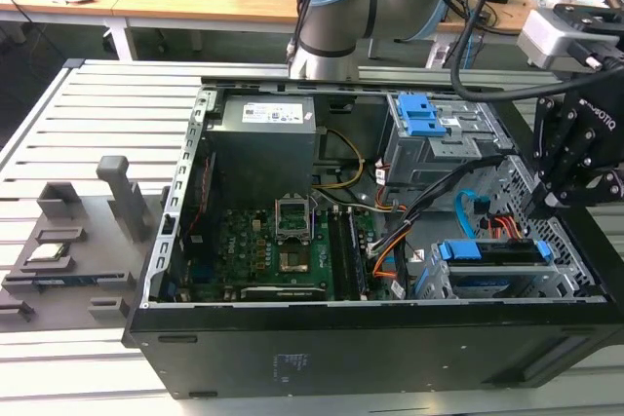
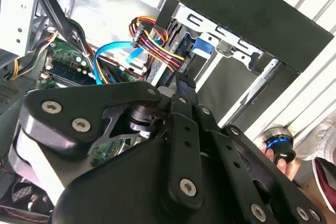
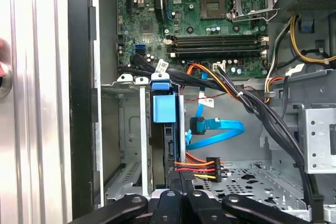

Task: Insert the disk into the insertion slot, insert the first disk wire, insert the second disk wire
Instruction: 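Insert the first disk wire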

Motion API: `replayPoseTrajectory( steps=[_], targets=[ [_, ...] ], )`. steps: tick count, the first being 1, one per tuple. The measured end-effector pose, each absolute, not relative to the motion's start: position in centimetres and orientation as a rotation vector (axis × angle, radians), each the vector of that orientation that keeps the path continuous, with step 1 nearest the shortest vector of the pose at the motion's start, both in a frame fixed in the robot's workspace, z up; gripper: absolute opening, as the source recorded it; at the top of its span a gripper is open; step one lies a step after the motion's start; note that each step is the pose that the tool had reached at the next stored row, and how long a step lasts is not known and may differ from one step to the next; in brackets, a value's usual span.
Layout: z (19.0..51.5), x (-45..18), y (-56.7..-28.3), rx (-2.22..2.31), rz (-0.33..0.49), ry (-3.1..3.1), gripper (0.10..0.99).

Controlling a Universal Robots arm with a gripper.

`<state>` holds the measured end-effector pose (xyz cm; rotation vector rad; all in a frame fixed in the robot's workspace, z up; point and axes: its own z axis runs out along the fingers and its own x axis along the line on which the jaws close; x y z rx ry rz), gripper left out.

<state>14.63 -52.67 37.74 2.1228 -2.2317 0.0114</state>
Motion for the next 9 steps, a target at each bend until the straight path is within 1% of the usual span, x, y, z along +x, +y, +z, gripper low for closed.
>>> replayPoseTrajectory(
  steps=[9],
  targets=[
    [37.8,14.62,-52.66,2.123,0.011,-2.232,0.106]
  ],
)
